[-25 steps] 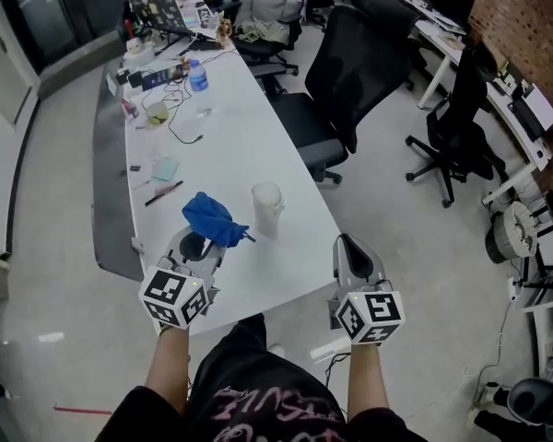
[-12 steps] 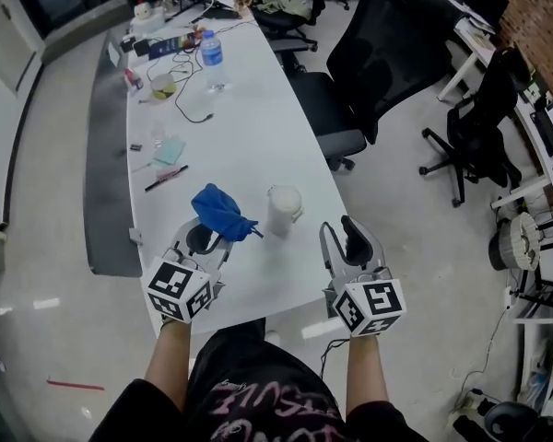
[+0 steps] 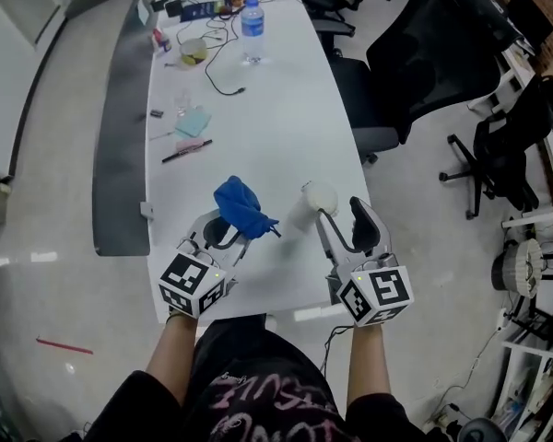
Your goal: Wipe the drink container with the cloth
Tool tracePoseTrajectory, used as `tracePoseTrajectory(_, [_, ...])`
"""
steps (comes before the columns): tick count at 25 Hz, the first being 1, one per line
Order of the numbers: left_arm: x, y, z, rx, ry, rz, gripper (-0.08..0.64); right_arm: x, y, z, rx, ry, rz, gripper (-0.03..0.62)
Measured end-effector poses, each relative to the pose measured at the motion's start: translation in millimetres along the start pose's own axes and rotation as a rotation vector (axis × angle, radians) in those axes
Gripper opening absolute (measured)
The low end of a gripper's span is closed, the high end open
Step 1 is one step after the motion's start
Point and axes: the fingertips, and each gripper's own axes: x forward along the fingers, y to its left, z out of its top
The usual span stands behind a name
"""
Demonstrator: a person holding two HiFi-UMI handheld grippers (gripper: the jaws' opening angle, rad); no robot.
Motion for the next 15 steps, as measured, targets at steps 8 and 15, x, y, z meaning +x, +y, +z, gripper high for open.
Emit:
tracePoseTrajectory(8, [1, 5, -11, -0.031, 0.012, -0.002, 0.097, 19, 7, -2, -0.005, 0.023, 0.044, 0.282])
tracePoseTrajectory(15, [-1, 4, -11, -0.032, 0.023, -0.004, 0.097, 23, 8, -4, -0.002, 0.038, 0.043, 0.275])
